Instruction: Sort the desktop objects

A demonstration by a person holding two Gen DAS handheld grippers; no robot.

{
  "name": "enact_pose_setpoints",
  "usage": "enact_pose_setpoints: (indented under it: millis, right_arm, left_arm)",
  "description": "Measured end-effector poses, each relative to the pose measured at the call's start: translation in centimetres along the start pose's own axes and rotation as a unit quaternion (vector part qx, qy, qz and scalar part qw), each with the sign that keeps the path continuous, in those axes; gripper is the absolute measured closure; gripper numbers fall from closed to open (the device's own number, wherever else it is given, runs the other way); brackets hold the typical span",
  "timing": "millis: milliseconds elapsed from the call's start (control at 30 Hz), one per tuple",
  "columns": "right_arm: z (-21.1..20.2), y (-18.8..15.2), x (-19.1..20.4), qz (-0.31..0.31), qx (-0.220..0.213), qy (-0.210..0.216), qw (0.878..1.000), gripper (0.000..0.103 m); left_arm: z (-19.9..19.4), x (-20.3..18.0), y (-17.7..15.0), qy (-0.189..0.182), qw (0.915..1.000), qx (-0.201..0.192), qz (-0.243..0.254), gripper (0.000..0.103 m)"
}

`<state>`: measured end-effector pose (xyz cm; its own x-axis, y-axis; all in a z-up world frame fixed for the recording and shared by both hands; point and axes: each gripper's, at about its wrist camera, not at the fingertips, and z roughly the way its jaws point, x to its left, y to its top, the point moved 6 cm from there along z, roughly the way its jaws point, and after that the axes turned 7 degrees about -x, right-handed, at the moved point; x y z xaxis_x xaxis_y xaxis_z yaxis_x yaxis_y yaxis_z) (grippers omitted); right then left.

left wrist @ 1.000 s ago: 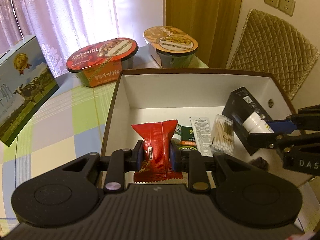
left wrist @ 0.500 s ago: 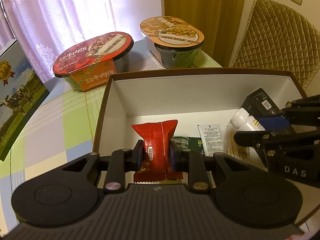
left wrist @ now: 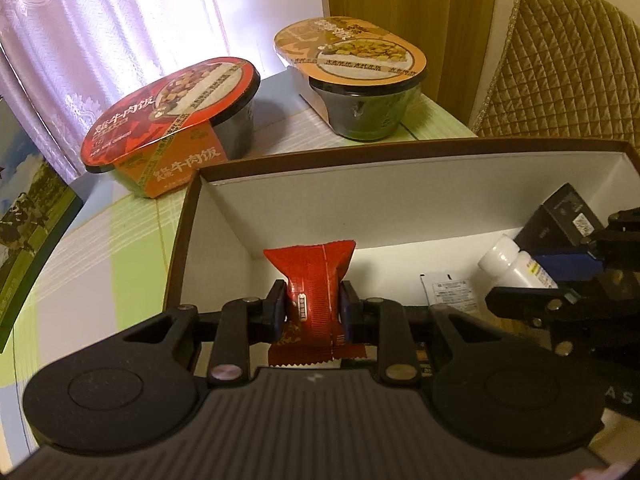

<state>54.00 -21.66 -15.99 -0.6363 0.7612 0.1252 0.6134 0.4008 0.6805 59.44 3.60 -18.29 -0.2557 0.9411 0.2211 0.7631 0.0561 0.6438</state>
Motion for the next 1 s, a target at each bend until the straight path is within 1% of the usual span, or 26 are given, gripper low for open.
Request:
enact_pose_setpoints:
  millis: [67,133,167,200,333,400,533,600,633,667,733,800,867,933,967,1000]
  right_arm:
    - [0.2,0.0,-0.1,0.001,0.001,0.000,1.000,0.079]
    - [0.4,0.1,-0.2,0.002,0.001,0.001,1.000,0.079]
    - [0.5,0.1,-0.2,0.003,0.001,0.002,1.000,0.079]
    - [0.6,0.1,-0.1,0.004,0.001,0.003,1.000,0.079]
    - [1.0,0.2,0.2,0.003,-0.003,0.007,1.000,0.079]
    - [1.2,0.3,0.4,0.001,-0.008,0.010,1.000,0.079]
    - [1.2,1.0,0.8,-0.001,-0.046,0.009,0.999,0.079]
    - [1.3,1.3,1.0,-0.004,-0.056,0.009,0.998,0.078]
    - [1.2,1.4,1.0,-0.005,-0.060,0.008,0.998,0.077]
    - [1.1,1.5,1.0,-0.005,-0.062,0.009,0.998,0.073]
    - [0.6,1.4,1.0,-0.007,-0.065,0.010,0.998,0.047]
    - [-0.2,1.3,1.3,-0.016,-0.070,0.009,0.997,0.043]
    - [-0.9,1.1,1.5,-0.021,-0.063,0.009,0.998,0.038]
    - [-1.7,0.8,1.5,-0.017,-0.059,0.010,0.998,0.028]
    - [-2.2,0.7,1.5,-0.013,-0.057,0.009,0.998,0.025]
    - [-2.6,0.6,1.5,-0.008,-0.055,0.006,0.998,0.018]
  left_arm:
    - [0.2,0.0,0.1,-0.005,1.0000,-0.004,-0.003,0.080]
    - [0.3,0.1,0.1,-0.004,1.0000,-0.002,-0.002,0.077]
    - [0.3,0.1,0.1,-0.003,1.0000,-0.001,-0.002,0.070]
    - [0.3,0.2,0.1,-0.003,1.0000,-0.003,-0.002,0.067]
    - [-0.2,0.3,0.3,-0.011,0.9999,-0.008,-0.007,0.066]
    - [-0.4,0.4,0.4,-0.012,0.9998,-0.009,-0.009,0.064]
    - [-0.7,0.9,0.5,-0.007,0.9998,-0.009,-0.017,0.063]
    - [-0.8,1.3,0.5,-0.006,0.9996,-0.007,-0.025,0.062]
    - [-0.9,1.5,0.5,-0.005,0.9995,-0.007,-0.029,0.062]
    - [-1.0,1.7,0.5,-0.005,0.9994,-0.008,-0.033,0.062]
    - [-1.3,1.9,0.5,-0.005,0.9992,-0.009,-0.038,0.062]
    - [-1.7,2.0,0.4,-0.003,0.9991,-0.012,-0.041,0.059]
    - [-2.2,2.1,0.4,-0.003,0.9989,-0.015,-0.045,0.056]
    - [-2.8,2.2,0.3,-0.005,0.9984,-0.018,-0.054,0.051]
    - [-3.0,2.2,0.2,-0.006,0.9982,-0.018,-0.057,0.050]
    - [-3.4,2.2,0.1,-0.007,0.9979,-0.019,-0.061,0.050]
